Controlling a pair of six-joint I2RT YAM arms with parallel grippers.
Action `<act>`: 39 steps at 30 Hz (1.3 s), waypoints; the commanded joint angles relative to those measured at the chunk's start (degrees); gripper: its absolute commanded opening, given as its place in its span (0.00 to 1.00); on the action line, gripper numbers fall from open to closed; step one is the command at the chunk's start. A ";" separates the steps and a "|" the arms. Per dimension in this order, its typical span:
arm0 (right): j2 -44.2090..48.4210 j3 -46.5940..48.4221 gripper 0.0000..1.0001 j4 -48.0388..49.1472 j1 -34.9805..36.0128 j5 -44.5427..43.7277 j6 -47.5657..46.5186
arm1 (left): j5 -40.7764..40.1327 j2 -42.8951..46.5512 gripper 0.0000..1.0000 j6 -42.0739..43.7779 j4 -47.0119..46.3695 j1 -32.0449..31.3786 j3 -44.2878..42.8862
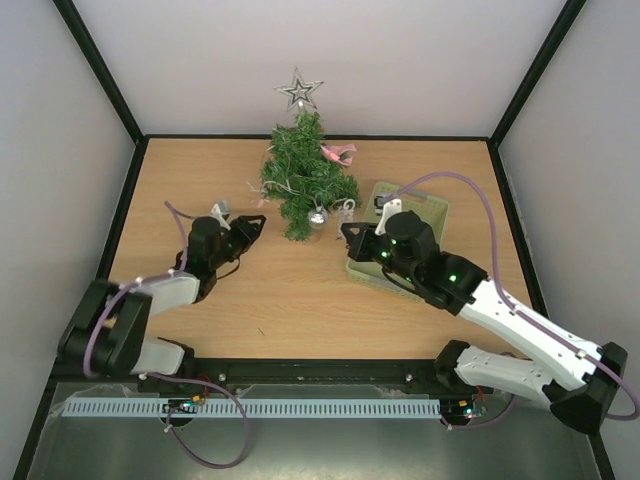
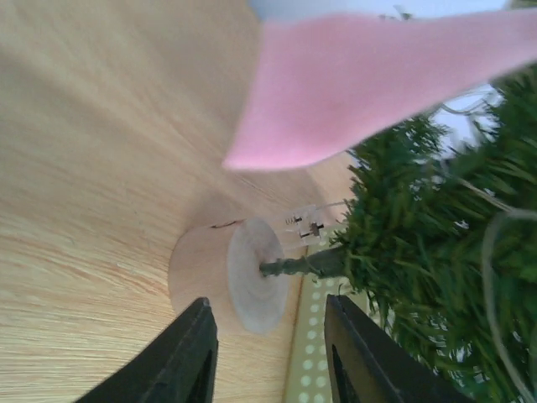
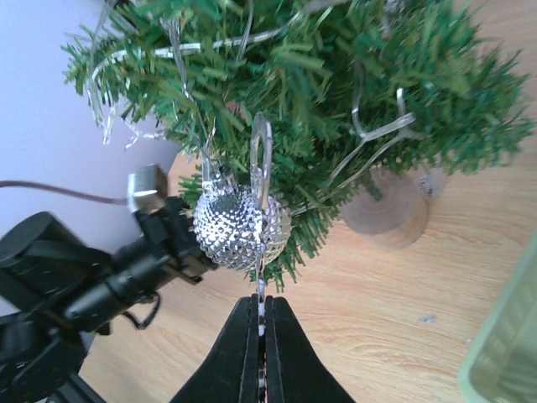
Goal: Decorate the small christmas tree
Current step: Place the decoration item on the Christmas tree.
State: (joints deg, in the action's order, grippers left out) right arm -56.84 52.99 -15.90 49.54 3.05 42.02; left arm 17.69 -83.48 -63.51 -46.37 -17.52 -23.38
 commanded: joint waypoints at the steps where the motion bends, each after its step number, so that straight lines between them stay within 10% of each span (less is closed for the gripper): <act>1: 5.35 2.44 0.02 -5.71 0.37 -5.07 -1.64 | -4.13 13.19 0.39 12.08 20.23 0.60 -3.30; 13: 1.94 10.74 0.02 -1.07 0.42 21.91 -16.40 | 14.47 38.61 0.50 41.27 46.55 0.40 -21.78; 24: -3.77 12.57 0.02 6.82 7.25 36.92 -15.03 | 40.35 41.05 0.53 28.83 34.27 0.20 -26.06; 39: -8.90 13.05 0.02 10.45 9.39 37.63 -13.19 | 48.35 39.53 0.49 27.56 36.37 -0.15 -24.28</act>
State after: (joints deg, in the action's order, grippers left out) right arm -64.90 64.12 -8.25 58.54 39.51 28.53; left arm 63.31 -43.64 -34.44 -8.51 -17.45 -48.01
